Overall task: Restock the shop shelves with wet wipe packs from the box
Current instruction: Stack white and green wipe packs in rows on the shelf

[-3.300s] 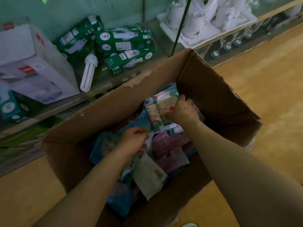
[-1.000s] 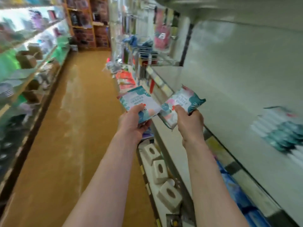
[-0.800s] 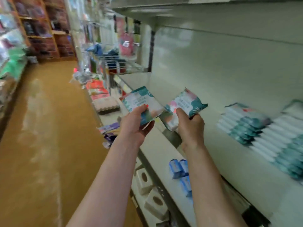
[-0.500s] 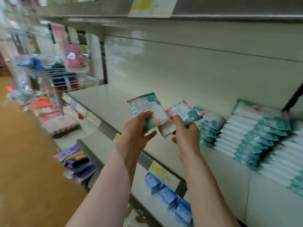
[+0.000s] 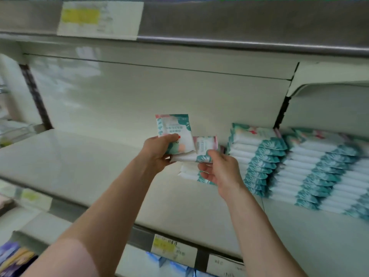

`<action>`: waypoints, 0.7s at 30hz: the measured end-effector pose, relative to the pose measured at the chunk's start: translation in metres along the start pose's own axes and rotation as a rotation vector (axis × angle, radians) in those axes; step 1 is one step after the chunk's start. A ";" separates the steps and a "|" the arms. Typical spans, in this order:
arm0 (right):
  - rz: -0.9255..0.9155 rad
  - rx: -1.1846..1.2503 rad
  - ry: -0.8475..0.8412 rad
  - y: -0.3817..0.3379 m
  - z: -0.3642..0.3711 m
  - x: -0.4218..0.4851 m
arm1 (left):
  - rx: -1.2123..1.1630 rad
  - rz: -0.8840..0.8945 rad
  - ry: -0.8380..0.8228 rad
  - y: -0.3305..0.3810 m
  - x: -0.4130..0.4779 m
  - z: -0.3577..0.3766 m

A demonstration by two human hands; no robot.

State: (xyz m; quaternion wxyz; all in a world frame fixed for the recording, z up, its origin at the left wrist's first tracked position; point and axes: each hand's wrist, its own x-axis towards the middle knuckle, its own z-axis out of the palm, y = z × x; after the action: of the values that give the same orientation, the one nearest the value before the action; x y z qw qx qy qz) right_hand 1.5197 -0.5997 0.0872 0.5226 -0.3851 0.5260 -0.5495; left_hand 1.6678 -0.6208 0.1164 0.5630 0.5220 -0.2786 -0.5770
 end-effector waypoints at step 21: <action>-0.582 -1.313 0.354 0.002 -0.021 0.034 | 0.180 0.085 -0.066 -0.004 0.059 0.037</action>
State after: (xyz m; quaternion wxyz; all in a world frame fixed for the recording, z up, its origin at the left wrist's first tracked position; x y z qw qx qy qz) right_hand 1.4942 -0.6289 0.0776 -0.0748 -0.6480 0.6996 -0.2917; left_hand 1.6430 -0.6853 0.1071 0.5282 0.5388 -0.3700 -0.5420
